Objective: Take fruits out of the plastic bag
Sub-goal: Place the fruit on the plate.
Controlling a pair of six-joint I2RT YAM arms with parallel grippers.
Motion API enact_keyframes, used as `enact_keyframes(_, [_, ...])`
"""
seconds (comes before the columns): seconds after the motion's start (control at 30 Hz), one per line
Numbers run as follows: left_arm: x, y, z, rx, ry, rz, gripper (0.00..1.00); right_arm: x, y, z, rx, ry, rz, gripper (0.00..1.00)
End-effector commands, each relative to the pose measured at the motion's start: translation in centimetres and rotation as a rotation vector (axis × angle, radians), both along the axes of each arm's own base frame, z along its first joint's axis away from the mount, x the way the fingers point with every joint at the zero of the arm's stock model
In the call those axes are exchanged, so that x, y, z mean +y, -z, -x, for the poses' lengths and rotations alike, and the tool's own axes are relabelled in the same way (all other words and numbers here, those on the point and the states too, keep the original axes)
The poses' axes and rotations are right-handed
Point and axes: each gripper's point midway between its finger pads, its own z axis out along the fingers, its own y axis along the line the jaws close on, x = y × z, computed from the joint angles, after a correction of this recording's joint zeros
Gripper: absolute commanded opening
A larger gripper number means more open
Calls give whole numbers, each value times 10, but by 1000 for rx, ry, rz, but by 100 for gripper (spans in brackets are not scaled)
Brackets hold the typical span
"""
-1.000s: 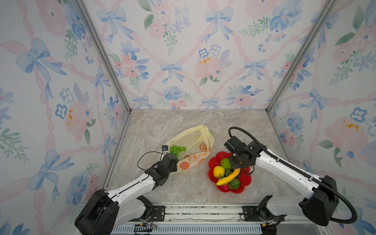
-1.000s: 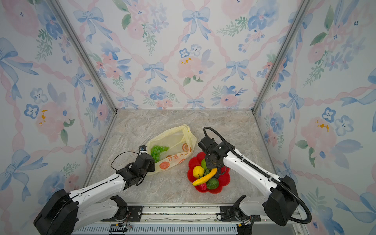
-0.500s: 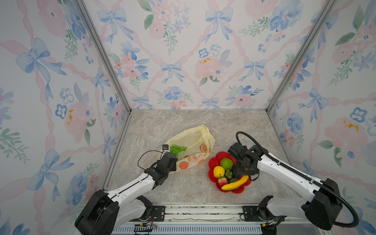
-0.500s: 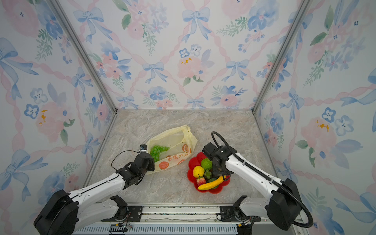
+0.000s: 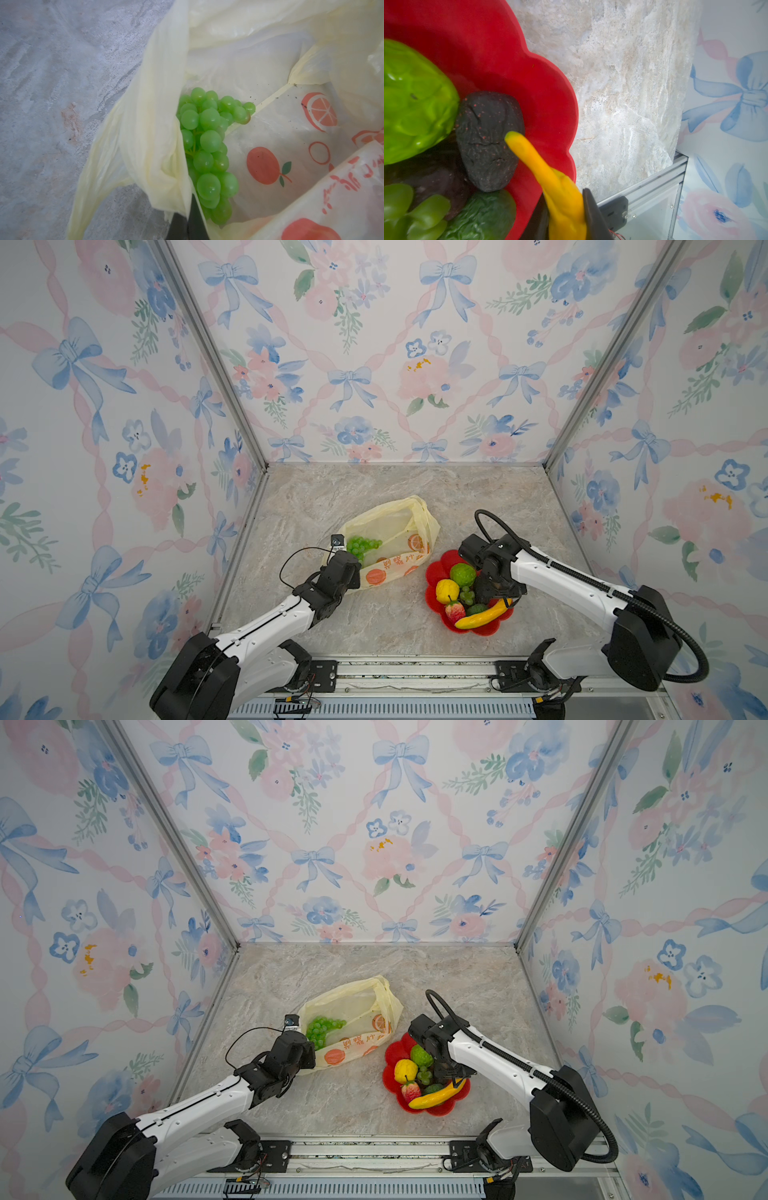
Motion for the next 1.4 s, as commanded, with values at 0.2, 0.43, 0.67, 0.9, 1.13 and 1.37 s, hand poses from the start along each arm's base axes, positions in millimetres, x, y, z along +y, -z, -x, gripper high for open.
enact_keyframes(0.2, [1, 3, -1, 4, 9, -10, 0, -11, 17, 5, 37, 35, 88, 14])
enact_keyframes(0.43, [2, 4, -1, 7, 5, -14, 0, -11, 24, -7, 26, 41, 105, 14])
enact_keyframes(0.67, [1, 4, -1, 10, 6, -13, 0, -8, 26, -19, 11, 37, 98, 24])
enact_keyframes(0.9, [1, 5, -1, 10, 6, -15, 0, -4, 24, -24, 2, 32, 81, 39])
enact_keyframes(1.13, [1, 5, -2, 12, 7, -16, 0, -6, 13, -19, -28, 38, 48, 45])
enact_keyframes(1.37, [0, 5, -2, 17, 10, -12, 0, 8, 21, -21, -37, 35, -40, 40])
